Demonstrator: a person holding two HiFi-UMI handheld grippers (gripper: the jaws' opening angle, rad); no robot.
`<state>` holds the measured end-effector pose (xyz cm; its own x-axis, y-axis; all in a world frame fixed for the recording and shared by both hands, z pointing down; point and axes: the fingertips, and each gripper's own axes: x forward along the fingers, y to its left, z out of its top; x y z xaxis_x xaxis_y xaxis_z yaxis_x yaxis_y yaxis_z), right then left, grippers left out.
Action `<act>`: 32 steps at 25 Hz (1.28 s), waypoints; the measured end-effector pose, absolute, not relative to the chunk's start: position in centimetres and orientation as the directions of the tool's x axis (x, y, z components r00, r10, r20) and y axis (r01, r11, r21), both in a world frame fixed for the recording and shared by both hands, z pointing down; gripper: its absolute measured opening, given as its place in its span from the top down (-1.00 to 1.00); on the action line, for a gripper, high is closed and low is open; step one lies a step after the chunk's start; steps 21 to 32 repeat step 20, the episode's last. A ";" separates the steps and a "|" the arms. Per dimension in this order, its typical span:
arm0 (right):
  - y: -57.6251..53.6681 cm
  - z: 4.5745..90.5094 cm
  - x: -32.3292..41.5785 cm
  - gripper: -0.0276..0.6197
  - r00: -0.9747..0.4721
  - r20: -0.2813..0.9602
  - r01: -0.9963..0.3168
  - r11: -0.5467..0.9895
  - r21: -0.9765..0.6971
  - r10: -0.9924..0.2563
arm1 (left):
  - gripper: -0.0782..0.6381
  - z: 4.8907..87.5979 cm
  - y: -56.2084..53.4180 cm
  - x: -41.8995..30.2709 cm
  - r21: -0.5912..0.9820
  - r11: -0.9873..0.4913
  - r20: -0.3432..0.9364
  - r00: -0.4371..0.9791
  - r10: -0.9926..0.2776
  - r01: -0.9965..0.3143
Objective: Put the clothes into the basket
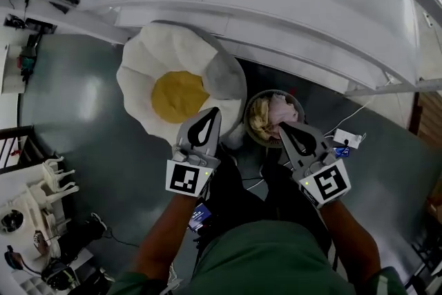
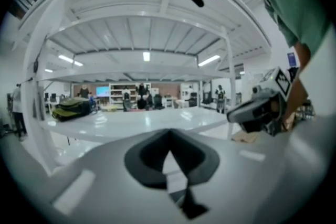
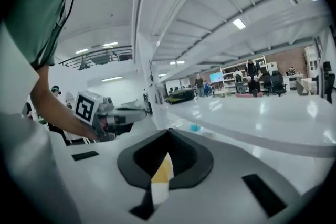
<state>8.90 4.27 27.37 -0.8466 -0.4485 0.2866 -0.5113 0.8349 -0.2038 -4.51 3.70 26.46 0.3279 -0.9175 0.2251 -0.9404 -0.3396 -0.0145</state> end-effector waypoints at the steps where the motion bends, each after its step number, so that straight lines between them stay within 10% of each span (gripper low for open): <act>1: 4.3 25.4 8.5 0.90 -0.854 0.261 -0.502 0.844 -0.190 -0.449 | 0.78 25.7 4.1 -5.1 -0.022 -0.330 0.219 0.318 -0.922 -0.944; 32: 6.9 15.4 5.8 0.90 -0.888 0.267 -0.418 0.900 -0.125 -0.376 | 0.78 21.2 11.3 -17.2 -0.130 -0.147 0.268 0.109 -0.957 -0.981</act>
